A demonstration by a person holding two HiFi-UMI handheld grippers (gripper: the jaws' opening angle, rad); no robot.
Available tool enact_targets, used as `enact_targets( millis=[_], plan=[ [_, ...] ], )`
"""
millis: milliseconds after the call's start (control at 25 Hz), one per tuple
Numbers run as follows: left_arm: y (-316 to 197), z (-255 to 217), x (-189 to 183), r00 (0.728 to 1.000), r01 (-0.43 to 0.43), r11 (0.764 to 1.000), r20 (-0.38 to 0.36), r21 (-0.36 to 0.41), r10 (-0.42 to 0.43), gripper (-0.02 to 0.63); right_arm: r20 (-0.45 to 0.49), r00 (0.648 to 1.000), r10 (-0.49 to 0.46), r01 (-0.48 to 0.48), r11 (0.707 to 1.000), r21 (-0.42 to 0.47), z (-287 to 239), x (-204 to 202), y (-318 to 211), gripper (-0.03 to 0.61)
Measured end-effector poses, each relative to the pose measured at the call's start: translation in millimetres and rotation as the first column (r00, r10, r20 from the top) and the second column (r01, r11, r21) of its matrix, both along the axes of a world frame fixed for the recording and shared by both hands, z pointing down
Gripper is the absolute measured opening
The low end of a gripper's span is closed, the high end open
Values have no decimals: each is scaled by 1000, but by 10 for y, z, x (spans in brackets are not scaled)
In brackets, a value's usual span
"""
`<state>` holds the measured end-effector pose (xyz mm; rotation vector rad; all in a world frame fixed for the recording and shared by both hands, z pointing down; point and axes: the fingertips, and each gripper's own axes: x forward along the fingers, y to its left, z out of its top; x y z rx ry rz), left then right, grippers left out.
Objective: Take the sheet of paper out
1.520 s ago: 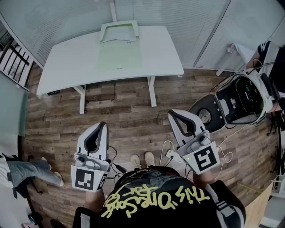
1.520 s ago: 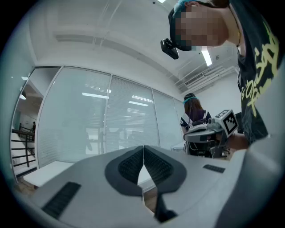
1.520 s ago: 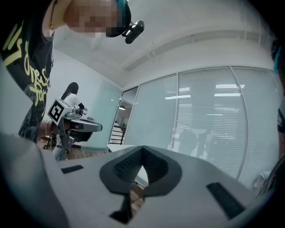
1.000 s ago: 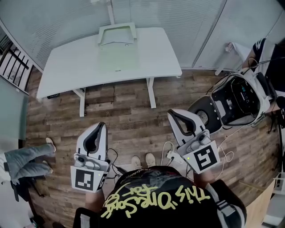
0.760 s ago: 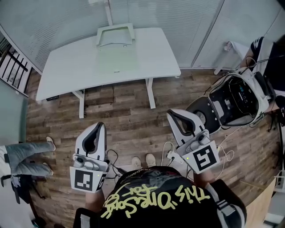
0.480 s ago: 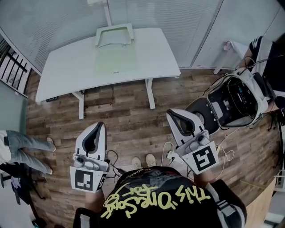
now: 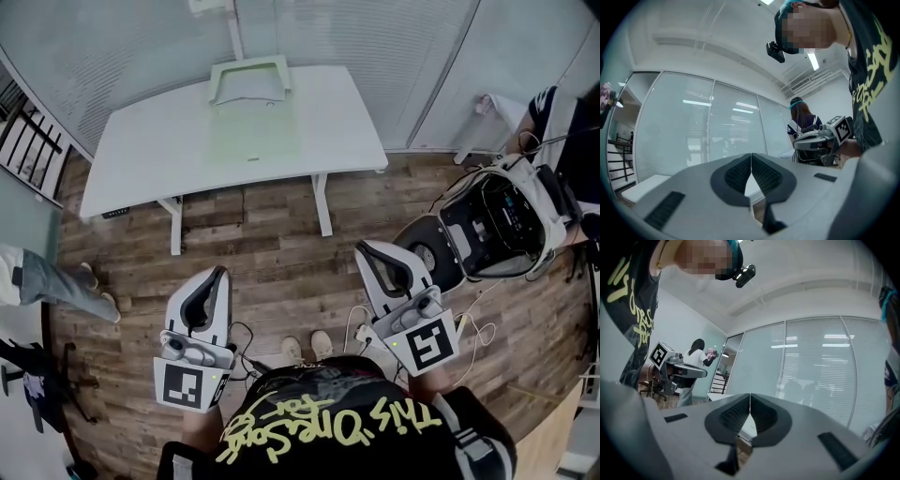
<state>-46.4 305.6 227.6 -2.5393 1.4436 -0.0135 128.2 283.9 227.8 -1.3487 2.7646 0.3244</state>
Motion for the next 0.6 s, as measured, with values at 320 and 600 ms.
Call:
enact_targets(
  millis=[320, 600],
  plan=[
    [-34, 27, -181, 1000, -12, 1000, 6, -1, 12, 9, 0, 1000, 24, -24, 1000, 2, 32, -164, 7, 8],
    [-19, 67, -419, 1000, -24, 1000, 12, -8, 24, 9, -3, 999, 47, -47, 999, -5, 63, -368, 60, 8]
  ],
)
